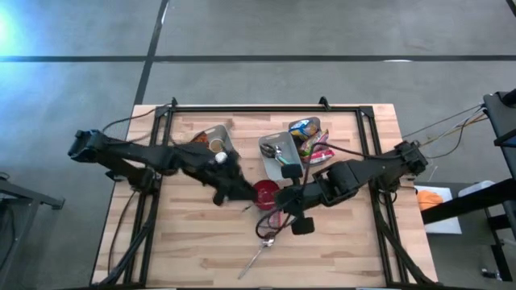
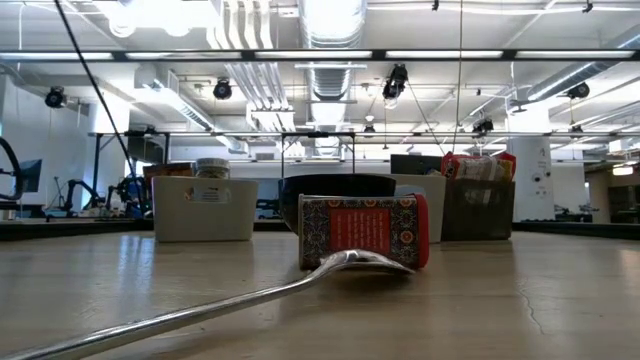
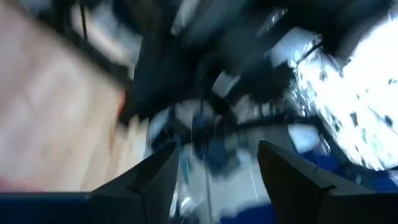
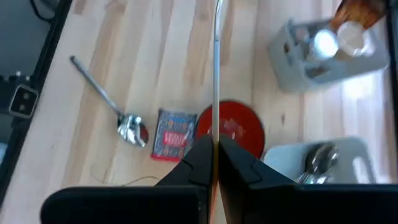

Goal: Pick & Place Food Item
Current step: Put the orange spoon into the right white bin

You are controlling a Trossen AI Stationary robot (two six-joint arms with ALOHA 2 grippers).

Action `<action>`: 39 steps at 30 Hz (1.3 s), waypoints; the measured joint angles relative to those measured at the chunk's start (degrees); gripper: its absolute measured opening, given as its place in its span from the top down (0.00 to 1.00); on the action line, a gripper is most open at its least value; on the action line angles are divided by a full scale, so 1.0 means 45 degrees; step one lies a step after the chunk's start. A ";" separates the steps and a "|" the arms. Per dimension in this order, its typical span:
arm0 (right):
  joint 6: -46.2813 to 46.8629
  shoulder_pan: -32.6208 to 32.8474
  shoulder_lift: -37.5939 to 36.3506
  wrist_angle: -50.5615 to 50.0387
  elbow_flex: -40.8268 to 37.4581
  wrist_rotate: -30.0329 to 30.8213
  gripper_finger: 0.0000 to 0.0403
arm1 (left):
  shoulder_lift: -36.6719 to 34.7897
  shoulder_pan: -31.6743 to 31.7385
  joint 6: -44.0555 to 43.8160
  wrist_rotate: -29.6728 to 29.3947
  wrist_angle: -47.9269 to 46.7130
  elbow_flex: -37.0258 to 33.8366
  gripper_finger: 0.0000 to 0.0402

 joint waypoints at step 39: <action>0.5559 -0.8163 -0.1137 0.3106 -0.5620 -0.3885 0.98 | -0.4027 -0.1126 0.2316 -0.5000 -0.7663 -0.2275 0.36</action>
